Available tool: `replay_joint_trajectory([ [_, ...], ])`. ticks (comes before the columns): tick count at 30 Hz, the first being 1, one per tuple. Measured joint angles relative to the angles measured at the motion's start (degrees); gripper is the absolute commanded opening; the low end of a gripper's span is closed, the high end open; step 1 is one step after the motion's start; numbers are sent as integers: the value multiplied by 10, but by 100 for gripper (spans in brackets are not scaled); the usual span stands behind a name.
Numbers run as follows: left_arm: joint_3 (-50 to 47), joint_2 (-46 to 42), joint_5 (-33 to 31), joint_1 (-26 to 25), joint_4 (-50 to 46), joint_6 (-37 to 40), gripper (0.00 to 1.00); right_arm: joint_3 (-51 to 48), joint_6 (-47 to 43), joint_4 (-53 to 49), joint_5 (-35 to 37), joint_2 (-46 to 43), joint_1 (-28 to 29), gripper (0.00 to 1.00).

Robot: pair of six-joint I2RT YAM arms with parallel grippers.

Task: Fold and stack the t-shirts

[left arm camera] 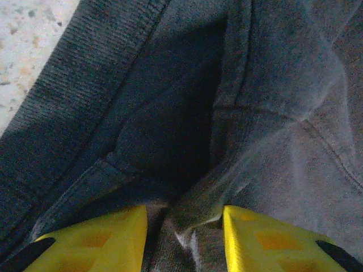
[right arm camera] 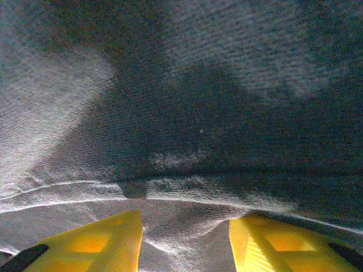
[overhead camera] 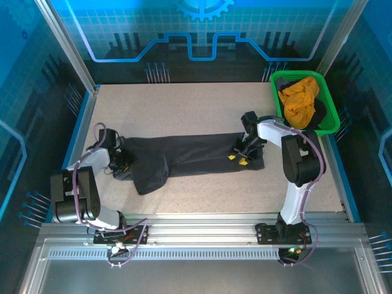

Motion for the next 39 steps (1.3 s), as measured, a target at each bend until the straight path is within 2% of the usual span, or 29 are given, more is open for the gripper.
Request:
replay_joint_trajectory([
  [4, -9, -7, -4, -1, 0, 0, 36, 6, 0, -2, -3, 5, 0, 46],
  [14, -14, -16, 10, -9, 19, -20, 0, 12, 0, -6, -3, 8, 0, 43],
  [20, -10, -72, 0, -15, -7, -60, 0, 12, 2, -10, 4, 10, 0, 38],
  [25, 34, -70, -21, -16, -61, -96, 0, 16, 4, -15, 11, 11, 0, 36],
  [31, 151, -17, -30, -18, -128, -104, 0, 24, 3, -27, 13, 19, 0, 35],
  [39, 301, 108, -33, -18, -218, -70, 0, 30, 2, -34, 15, 23, 0, 35],
])
